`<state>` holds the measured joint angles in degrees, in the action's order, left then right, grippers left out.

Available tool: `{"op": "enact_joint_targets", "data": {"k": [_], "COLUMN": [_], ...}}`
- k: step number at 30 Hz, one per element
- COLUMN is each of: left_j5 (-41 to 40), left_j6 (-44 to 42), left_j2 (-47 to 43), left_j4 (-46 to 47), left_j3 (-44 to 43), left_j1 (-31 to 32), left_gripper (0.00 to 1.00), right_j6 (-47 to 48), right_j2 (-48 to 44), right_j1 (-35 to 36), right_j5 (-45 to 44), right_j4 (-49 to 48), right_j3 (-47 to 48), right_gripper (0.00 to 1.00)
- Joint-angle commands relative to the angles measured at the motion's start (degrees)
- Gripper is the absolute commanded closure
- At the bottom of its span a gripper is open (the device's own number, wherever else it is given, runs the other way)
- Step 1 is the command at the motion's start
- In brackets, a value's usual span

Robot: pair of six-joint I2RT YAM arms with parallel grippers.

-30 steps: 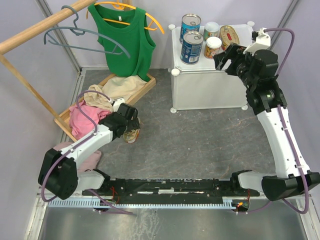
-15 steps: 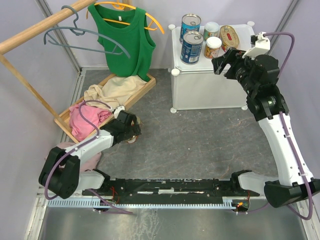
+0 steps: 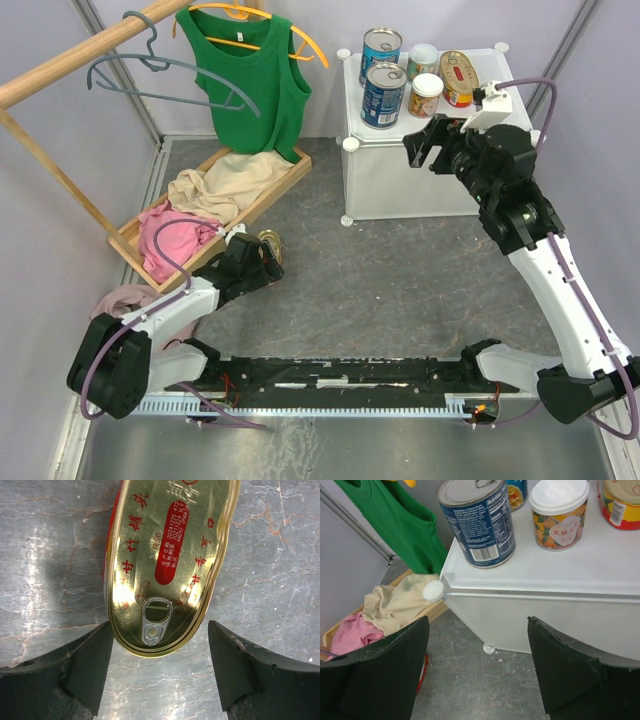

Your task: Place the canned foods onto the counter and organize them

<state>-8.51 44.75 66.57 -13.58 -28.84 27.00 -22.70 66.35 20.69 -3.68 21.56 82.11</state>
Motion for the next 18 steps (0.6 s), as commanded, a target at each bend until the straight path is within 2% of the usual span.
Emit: {"op": "enact_joint_targets", "data": {"k": [1, 5, 13, 18], "left_j5": [3.82, 6.44, 8.74, 10.7], "left_j6": [3.31, 4.18, 4.0, 3.0], "left_j2": [-1.52, -1.1, 2.67, 5.94], "left_j4": [5.03, 8.64, 17.67, 21.82], "left_j3": [0.8, 1.42, 1.33, -0.18], "left_j1": [-0.02, 0.05, 0.93, 1.13], "left_gripper": [0.2, 0.26, 0.26, 0.26], "right_j6": [1.93, 2.54, 5.04, 7.26], "right_j2": [-0.97, -0.72, 0.05, 1.41], "right_j1": [2.51, 4.79, 9.98, 15.54], "right_j5": [-2.95, -4.39, -6.92, -8.85], "right_j4": [-1.69, -1.87, -0.07, 1.83], "right_j3": [-0.92, -1.42, -1.68, -2.11], "right_gripper": [0.13, 0.13, 0.13, 0.13]}}
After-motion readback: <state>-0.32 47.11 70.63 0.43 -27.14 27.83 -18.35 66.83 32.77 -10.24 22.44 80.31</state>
